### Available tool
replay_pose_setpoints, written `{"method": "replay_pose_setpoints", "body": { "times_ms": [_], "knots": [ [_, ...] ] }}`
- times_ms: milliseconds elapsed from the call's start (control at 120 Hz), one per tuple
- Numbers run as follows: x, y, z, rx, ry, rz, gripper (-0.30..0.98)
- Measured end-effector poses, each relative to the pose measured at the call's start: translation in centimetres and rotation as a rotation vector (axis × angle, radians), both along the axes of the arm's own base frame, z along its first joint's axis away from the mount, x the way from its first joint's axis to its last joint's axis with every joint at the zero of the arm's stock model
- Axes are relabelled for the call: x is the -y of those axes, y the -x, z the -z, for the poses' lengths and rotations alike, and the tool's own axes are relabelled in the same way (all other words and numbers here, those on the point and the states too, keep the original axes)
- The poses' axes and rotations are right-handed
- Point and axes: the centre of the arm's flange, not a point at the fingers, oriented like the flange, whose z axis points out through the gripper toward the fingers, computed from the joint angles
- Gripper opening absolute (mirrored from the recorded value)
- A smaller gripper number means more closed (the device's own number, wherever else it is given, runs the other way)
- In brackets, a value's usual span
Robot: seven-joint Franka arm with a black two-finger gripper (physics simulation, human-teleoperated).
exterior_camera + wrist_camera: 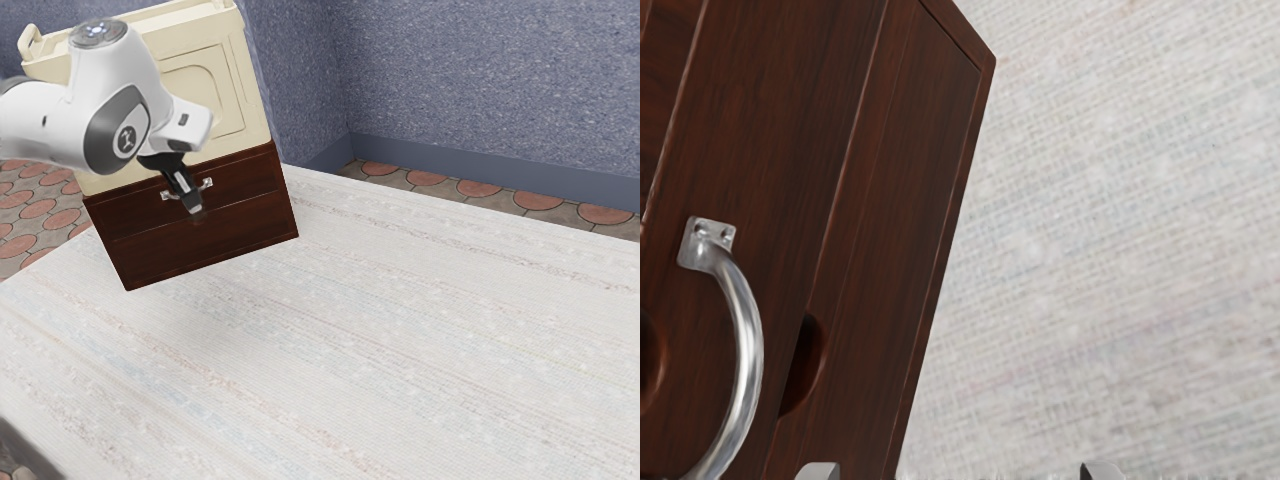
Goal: Pull the drawer handle with one arm to open the drawer
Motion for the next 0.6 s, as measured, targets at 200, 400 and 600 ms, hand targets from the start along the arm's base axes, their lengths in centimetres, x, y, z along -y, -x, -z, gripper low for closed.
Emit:
{"method": "replay_pose_setpoints", "body": {
  "times_ms": [200, 400, 600],
  "knots": [
    [-2.7, -1.2, 0.9, -0.018, -0.032, 0.036, 0.3],
    [-3.9, -2.3, 1.5, -0.035, -0.056, 0.084, 0.3],
    [-4.7, -2.8, 2.7, -0.06, -0.064, 0.12, 0.3]
  ]
}}
